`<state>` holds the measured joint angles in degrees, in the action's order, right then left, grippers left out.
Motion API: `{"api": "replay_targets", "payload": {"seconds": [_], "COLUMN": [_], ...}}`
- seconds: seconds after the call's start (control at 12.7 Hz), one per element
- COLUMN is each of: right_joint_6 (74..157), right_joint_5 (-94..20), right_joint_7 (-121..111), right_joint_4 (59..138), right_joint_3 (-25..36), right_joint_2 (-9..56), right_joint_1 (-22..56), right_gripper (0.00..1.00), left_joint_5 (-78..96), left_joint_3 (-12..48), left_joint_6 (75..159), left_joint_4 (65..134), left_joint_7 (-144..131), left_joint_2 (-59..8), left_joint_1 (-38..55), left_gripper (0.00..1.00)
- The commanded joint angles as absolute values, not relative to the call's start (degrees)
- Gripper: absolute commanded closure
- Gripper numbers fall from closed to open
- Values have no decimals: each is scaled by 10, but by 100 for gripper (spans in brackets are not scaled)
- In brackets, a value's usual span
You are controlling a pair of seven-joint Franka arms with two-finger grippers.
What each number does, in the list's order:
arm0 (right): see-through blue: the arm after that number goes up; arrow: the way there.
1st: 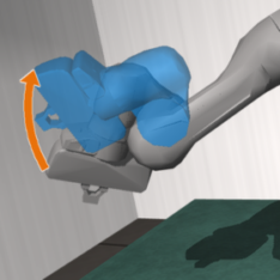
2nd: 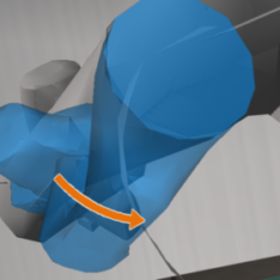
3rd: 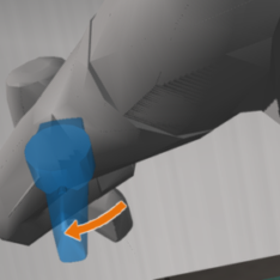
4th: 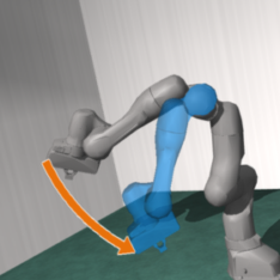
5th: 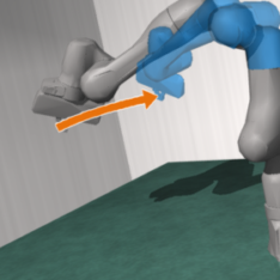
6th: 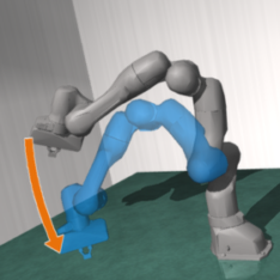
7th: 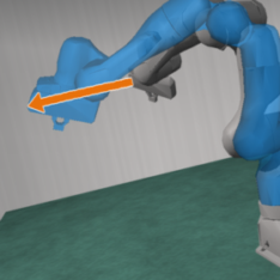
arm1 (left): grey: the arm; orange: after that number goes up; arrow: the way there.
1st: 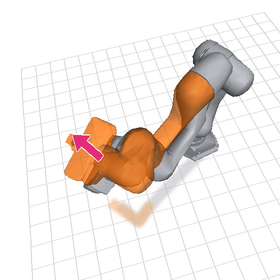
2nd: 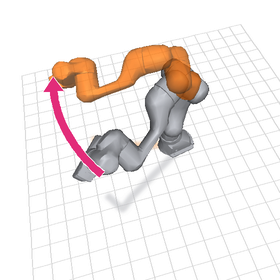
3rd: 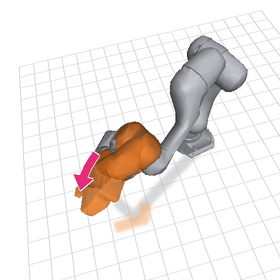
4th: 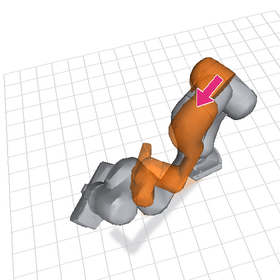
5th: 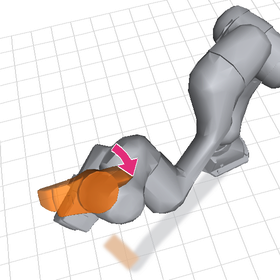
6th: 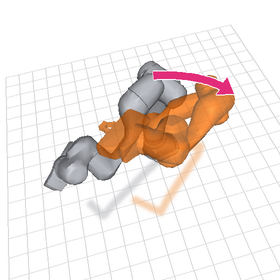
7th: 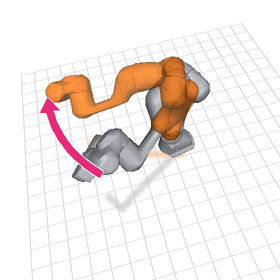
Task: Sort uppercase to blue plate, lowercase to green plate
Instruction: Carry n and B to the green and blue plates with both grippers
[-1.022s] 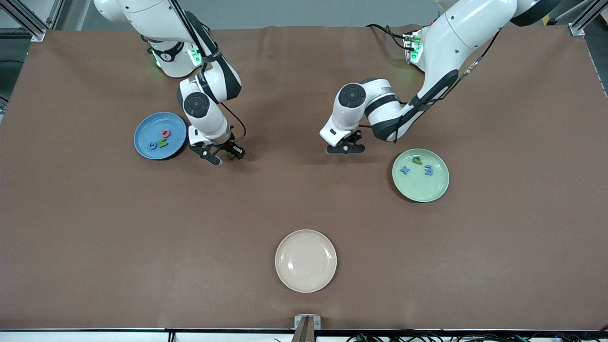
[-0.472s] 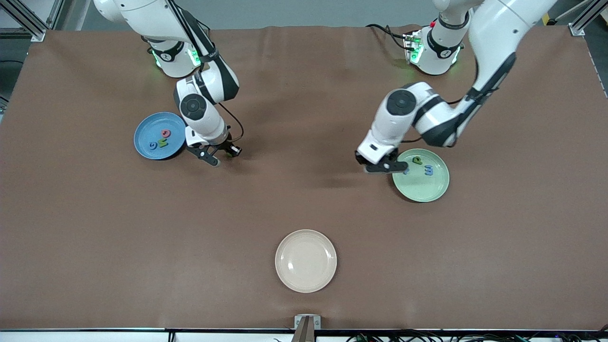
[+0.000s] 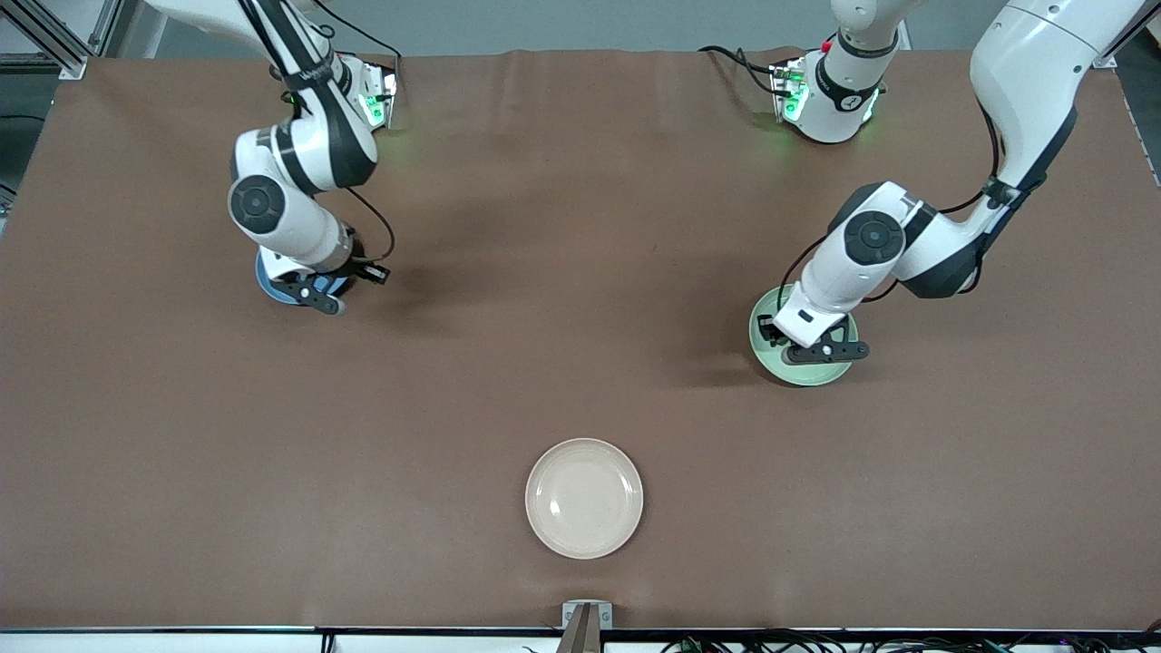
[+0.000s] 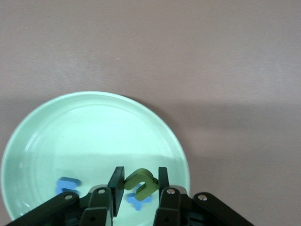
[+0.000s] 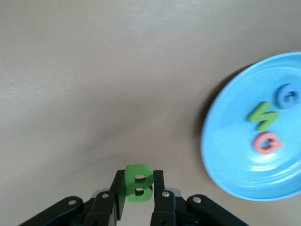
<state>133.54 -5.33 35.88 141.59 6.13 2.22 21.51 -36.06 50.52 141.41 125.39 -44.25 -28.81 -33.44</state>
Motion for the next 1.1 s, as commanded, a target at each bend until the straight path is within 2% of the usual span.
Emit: {"api": "replay_targets", "payload": {"seconds": [0.0, 0.31, 0.55, 0.63, 0.71, 0.79, 0.86, 1.02], "right_joint_6": [1341, 1415, 1443, 1449, 1465, 1487, 1502, 1511], "right_joint_5": [-40, -40, -41, -41, -41, -42, -44, -47], "right_joint_7": [289, 191, 128, 120, 120, 121, 124, 125], "right_joint_4": [1473, 1527, 1534, 1535, 1536, 1542, 1544, 1544], "right_joint_3": [53, 53, 52, 52, 51, 51, 50, 49], "right_joint_2": [-26, -25, -4, 3, 19, 32, 43, 51], "right_joint_1": [159, 89, 37, 33, 34, 36, 39, 40], "right_gripper": [98, 98, 98, 98, 98, 98, 98, 98], "left_joint_5": [-409, -440, -441, -441, -441, -441, -441, -439], "left_joint_3": [498, 483, 477, 477, 477, 477, 478, 479], "left_joint_6": [1412, 1412, 1412, 1412, 1412, 1412, 1412, 1412], "left_joint_4": [1254, 1254, 1254, 1254, 1253, 1252, 1252, 1245], "left_joint_7": [-432, -433, -432, -430, -428, -428, -430, -433], "left_joint_2": [-308, -337, -339, -338, -335, -331, -330, -323], "left_joint_1": [-352, -351, -349, -350, -350, -350, -350, -352], "left_gripper": [91, 89, 81, 70, 45, 27, 4, 0]}}
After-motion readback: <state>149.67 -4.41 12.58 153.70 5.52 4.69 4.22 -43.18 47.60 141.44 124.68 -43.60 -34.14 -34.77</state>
